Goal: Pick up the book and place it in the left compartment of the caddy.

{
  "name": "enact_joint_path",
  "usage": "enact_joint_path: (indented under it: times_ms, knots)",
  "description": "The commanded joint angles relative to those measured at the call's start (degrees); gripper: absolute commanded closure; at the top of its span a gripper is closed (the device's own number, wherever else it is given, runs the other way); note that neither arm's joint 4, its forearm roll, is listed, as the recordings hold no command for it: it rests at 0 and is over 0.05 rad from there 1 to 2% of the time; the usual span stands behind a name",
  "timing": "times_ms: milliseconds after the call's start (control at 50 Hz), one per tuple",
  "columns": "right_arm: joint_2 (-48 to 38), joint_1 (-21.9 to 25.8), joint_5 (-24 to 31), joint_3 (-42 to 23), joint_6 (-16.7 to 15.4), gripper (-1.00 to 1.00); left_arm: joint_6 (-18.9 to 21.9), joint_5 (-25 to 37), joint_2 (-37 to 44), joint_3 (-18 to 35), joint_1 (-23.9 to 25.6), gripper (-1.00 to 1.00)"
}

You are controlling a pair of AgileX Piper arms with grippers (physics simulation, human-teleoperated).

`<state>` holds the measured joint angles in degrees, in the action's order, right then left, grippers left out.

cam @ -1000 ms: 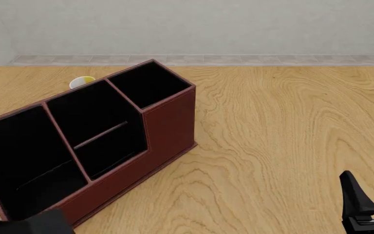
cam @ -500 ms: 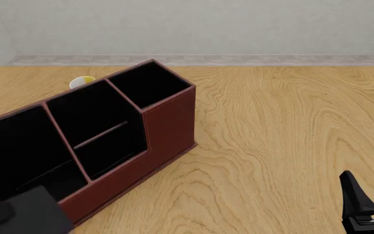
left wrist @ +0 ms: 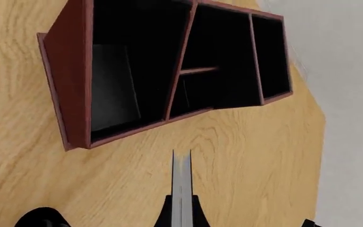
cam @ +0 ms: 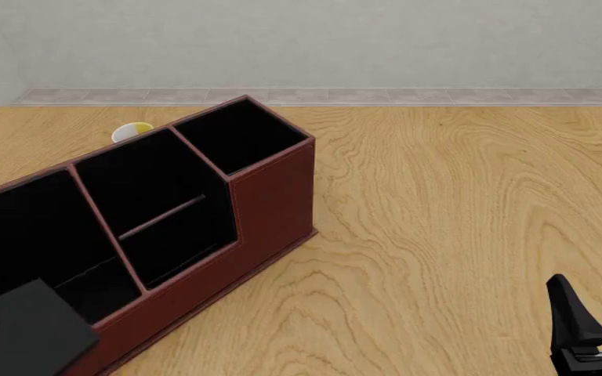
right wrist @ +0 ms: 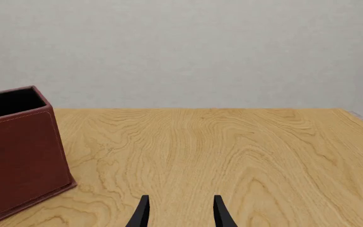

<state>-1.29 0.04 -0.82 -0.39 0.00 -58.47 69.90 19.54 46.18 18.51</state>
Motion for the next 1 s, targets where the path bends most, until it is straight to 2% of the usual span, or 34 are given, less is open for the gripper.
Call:
enact_joint_path:
  times_ms: [20,420,1000]
  knots:
    - [0.4,0.0,0.3,0.1,0.0,-1.0,2.4,0.0,0.3,2.7,-4.1,1.0]
    - [0.4,0.0,0.3,0.1,0.0,-1.0,6.4,0.0,2.7,6.0,-9.7,1.0]
    - [0.4,0.0,0.3,0.1,0.0,-1.0,9.3,0.0,5.3,7.2,-12.6,1.0]
